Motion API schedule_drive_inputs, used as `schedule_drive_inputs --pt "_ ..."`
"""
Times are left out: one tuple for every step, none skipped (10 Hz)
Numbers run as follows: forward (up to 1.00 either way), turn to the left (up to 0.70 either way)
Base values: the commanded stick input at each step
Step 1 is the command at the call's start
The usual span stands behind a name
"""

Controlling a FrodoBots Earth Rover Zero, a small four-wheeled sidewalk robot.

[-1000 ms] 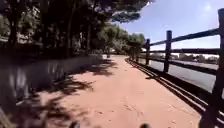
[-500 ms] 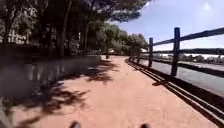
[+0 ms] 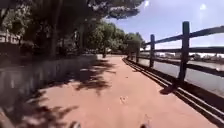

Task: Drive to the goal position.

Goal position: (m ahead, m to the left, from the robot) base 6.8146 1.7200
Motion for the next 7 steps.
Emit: schedule_drive_inputs --pt "1.00 0.00" --pt "1.00 0.00" --pt "1.00 0.00" --pt "1.00 0.00" --pt "1.00 0.00" --pt "1.00 0.00" --pt "1.00 0.00"
